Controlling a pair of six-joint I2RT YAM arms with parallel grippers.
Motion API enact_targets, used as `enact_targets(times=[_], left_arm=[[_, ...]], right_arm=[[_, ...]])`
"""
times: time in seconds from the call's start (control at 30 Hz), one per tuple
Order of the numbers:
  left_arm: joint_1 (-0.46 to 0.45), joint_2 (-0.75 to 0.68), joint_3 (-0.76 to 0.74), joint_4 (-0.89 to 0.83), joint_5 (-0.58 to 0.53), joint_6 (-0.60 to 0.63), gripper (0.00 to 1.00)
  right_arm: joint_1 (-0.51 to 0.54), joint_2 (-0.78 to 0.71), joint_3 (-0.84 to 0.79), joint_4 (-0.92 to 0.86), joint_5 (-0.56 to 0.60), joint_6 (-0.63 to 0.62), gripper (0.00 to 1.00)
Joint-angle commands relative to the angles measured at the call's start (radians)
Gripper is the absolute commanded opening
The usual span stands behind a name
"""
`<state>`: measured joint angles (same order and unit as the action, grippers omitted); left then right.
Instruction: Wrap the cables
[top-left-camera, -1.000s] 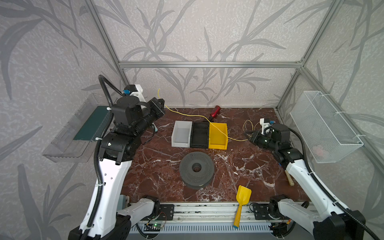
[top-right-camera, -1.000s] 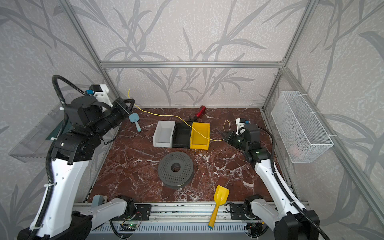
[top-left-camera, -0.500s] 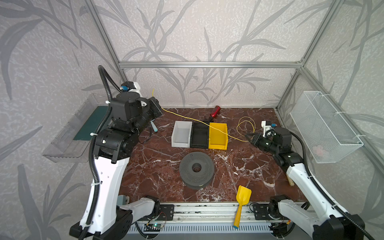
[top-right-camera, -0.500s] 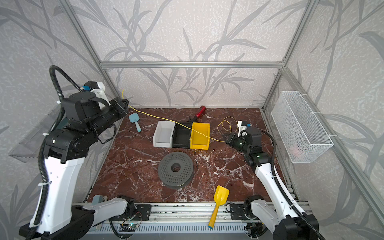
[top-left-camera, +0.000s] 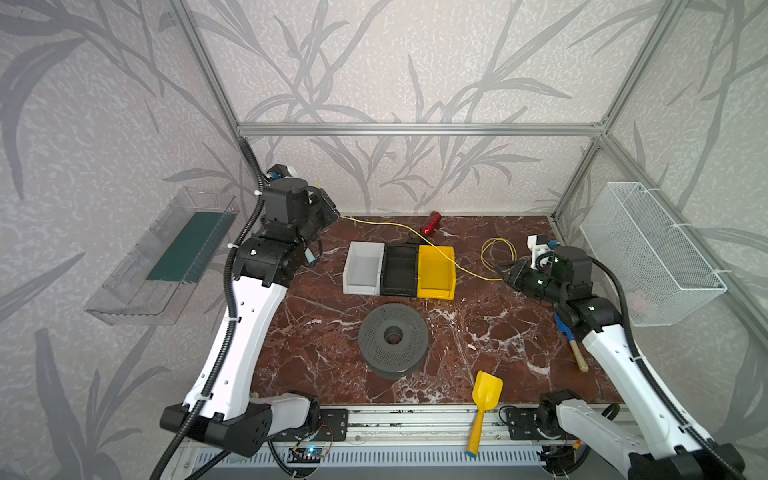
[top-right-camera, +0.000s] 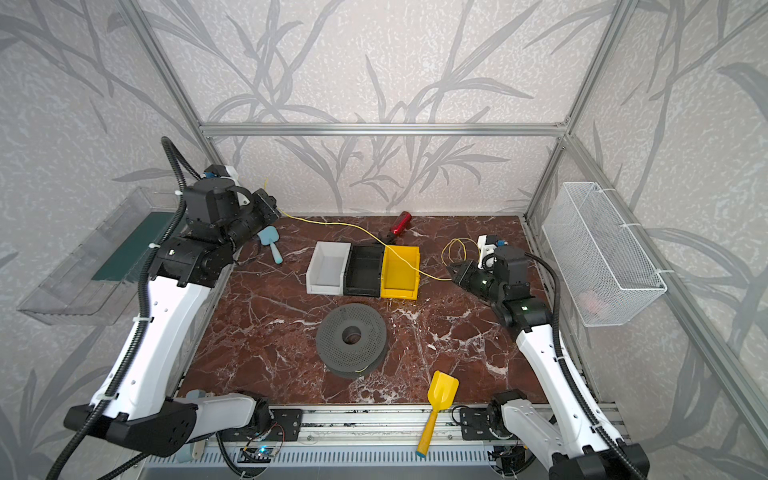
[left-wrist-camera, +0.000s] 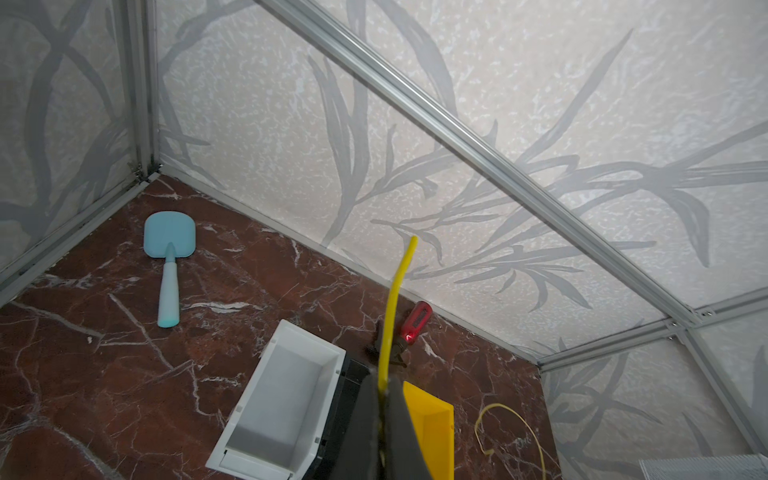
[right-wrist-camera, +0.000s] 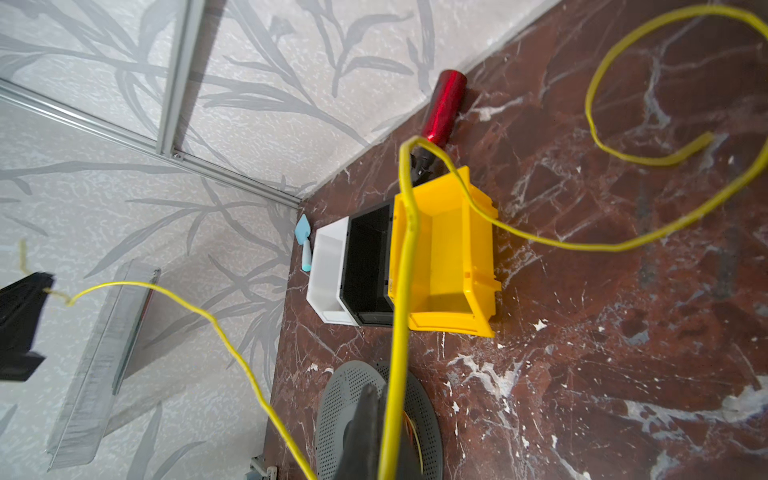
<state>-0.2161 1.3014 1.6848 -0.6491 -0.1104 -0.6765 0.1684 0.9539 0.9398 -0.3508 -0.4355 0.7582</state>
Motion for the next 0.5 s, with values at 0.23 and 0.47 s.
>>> enact_targets(times=[0.23, 0.47], left_arm=[[0.016, -0.141, -0.071, 0.014, -0.186, 0.009, 0.13], [0.020, -0.098, 0.056, -0.222, 0.034, 0.082, 0.63]], right_arm=[[0.008, -0.085, 0.007, -0.119, 0.071, -0.013, 0.00], [0.011, 0.017, 0.013, -0.022, 0.024, 0.000, 0.00]])
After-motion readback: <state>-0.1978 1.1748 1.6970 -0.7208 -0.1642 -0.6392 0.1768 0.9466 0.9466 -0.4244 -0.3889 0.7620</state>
